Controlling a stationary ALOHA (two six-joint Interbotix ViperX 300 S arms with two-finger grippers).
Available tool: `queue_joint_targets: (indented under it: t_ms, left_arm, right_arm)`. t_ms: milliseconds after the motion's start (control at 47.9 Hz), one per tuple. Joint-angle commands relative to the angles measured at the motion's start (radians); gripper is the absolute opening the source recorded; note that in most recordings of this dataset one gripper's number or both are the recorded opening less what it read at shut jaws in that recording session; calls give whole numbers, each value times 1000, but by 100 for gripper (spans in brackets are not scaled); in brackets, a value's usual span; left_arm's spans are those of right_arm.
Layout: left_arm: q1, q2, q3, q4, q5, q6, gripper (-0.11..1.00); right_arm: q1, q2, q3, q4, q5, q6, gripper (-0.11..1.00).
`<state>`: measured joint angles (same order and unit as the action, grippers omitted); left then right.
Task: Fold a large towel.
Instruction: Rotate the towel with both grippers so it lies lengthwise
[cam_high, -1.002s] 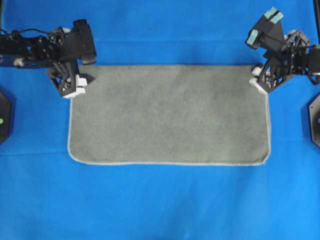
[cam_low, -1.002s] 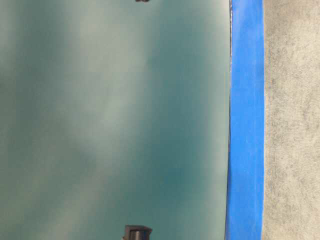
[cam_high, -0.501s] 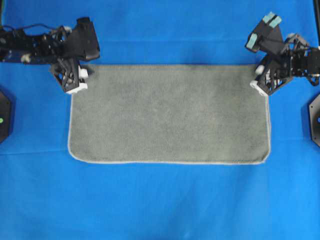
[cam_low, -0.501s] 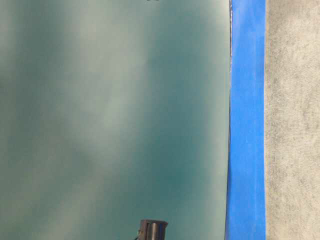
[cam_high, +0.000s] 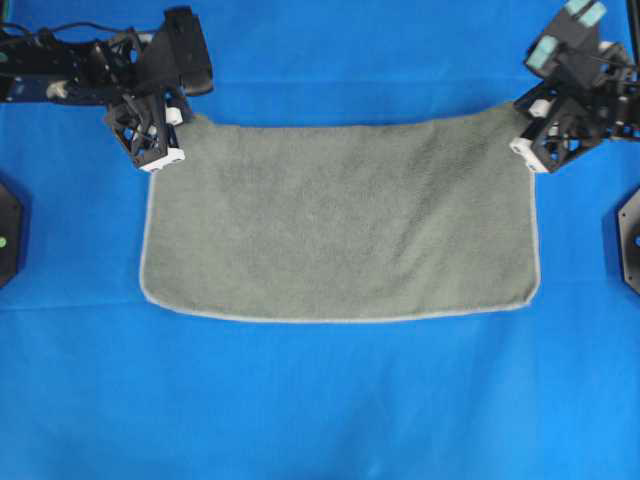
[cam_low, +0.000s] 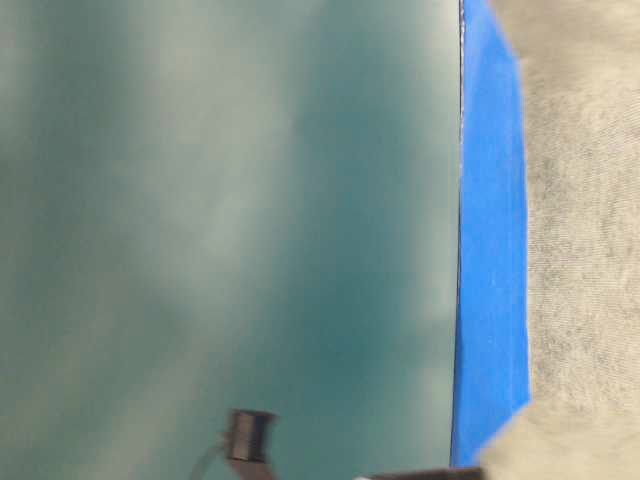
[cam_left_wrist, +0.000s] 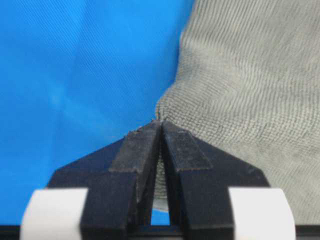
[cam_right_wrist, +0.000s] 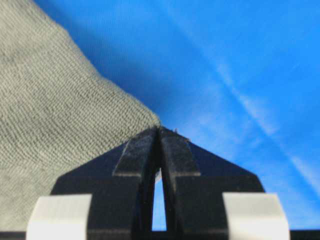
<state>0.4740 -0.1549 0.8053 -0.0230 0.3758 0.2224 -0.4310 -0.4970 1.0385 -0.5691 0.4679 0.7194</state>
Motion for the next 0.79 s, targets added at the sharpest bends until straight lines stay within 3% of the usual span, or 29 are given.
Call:
queue_joint_targets:
  t_ms: [0, 209, 313, 459, 605, 772]
  left_arm:
    - [3, -72, -61, 3, 80, -3, 1]
    - [-3, -209, -123, -3, 261, -49, 1]
    - [-15, -265, -123, -8, 299, -64, 1]
    - [-54, -319, -92, -14, 321, -123, 1]
    - [-146, -368, -55, -20, 324, -249, 1]
    - [-331, -430, -60, -18, 291, -469, 1]
  right_arm:
    - [3, -94, -34, 5, 37, -9, 1]
    - [69, -281, -75, 28, 120, -18, 1]
    - [110, -351, -89, 37, 133, -17, 1]
    - [109, -390, -92, 31, 156, -6, 1]
    - [32, -365, -106, 5, 138, 0, 1]
    - [-64, -287, -169, -5, -14, 0, 1]
